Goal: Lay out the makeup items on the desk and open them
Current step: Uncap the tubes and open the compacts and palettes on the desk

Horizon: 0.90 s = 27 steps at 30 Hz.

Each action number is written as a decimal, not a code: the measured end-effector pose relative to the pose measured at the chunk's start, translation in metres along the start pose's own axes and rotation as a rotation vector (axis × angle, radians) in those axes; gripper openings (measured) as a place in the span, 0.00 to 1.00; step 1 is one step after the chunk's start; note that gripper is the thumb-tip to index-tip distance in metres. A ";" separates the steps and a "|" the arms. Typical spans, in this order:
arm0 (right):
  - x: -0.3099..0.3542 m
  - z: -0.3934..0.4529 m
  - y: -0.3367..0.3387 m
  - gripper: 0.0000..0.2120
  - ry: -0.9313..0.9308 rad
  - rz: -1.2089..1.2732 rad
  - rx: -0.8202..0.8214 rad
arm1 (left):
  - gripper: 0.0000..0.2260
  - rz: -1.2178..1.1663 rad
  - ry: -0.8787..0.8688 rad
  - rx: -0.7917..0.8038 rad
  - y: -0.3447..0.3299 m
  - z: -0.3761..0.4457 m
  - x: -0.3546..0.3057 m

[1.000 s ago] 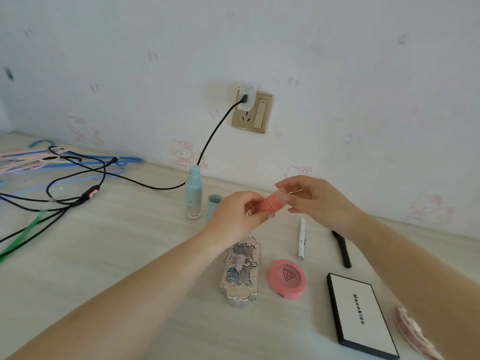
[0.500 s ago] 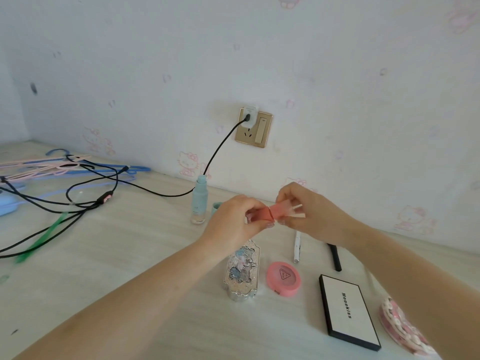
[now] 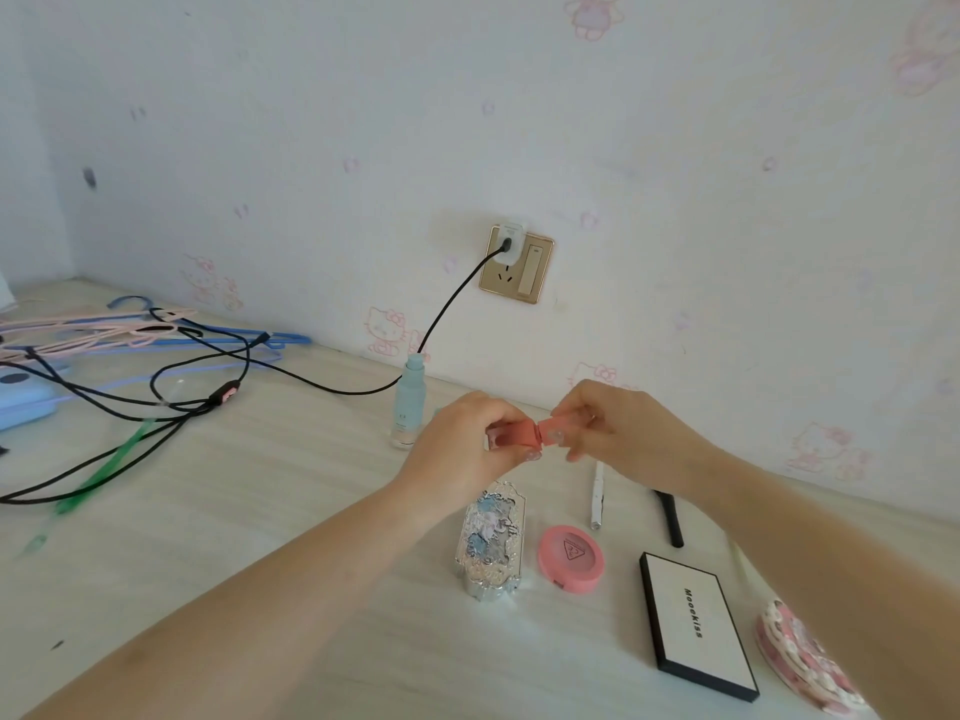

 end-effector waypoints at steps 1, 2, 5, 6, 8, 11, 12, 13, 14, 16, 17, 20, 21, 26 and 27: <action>0.001 -0.001 0.000 0.05 0.032 -0.018 -0.004 | 0.09 -0.006 0.000 0.002 0.000 -0.001 0.001; 0.004 -0.001 -0.001 0.08 0.071 -0.028 -0.002 | 0.09 -0.008 0.000 0.003 0.000 -0.001 0.002; 0.007 -0.004 -0.011 0.23 0.070 -0.036 0.049 | 0.09 -0.001 -0.004 -0.004 0.000 -0.002 0.002; 0.005 -0.004 -0.015 0.30 0.037 -0.044 0.063 | 0.09 0.001 -0.006 -0.004 -0.001 -0.003 0.003; 0.001 -0.004 -0.020 0.31 -0.038 -0.063 0.060 | 0.08 -0.003 -0.015 0.005 -0.002 -0.003 0.002; -0.005 -0.004 -0.018 0.19 -0.144 -0.026 0.047 | 0.08 0.000 -0.015 0.014 -0.003 -0.005 0.003; -0.004 -0.005 -0.018 0.20 -0.153 -0.027 0.064 | 0.08 0.010 -0.014 0.021 -0.003 -0.005 0.004; -0.004 -0.004 -0.018 0.18 -0.143 -0.042 0.079 | 0.08 0.018 -0.014 0.030 -0.003 -0.005 0.005; -0.002 -0.004 -0.018 0.15 -0.116 -0.048 0.084 | 0.08 0.020 -0.015 0.042 -0.004 -0.005 0.005; 0.001 -0.004 -0.018 0.05 -0.059 -0.037 0.071 | 0.08 0.015 -0.012 0.073 -0.006 -0.005 0.009; 0.001 -0.004 -0.017 0.03 -0.040 -0.028 0.065 | 0.08 0.014 -0.009 0.088 -0.008 -0.005 0.011; -0.003 -0.002 -0.013 0.08 0.000 -0.024 0.027 | 0.07 0.004 0.012 0.100 -0.009 -0.006 0.018; -0.004 -0.002 -0.011 0.09 0.017 -0.044 0.012 | 0.07 -0.004 0.018 0.101 -0.009 -0.007 0.020; -0.006 -0.002 -0.010 0.10 0.047 -0.086 -0.003 | 0.07 -0.018 0.027 0.110 -0.011 -0.009 0.024; -0.005 -0.002 -0.009 0.10 0.046 -0.088 -0.012 | 0.07 -0.025 0.034 0.110 -0.011 -0.009 0.026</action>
Point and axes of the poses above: each hand's wrist, its own z-axis towards the middle knuckle, its own y-axis out of the back of the hand, x = y × z, the point moved 8 cm from there along z, towards the middle knuckle, and after that the axes turned 14 degrees about z, right-handed, at the moved point
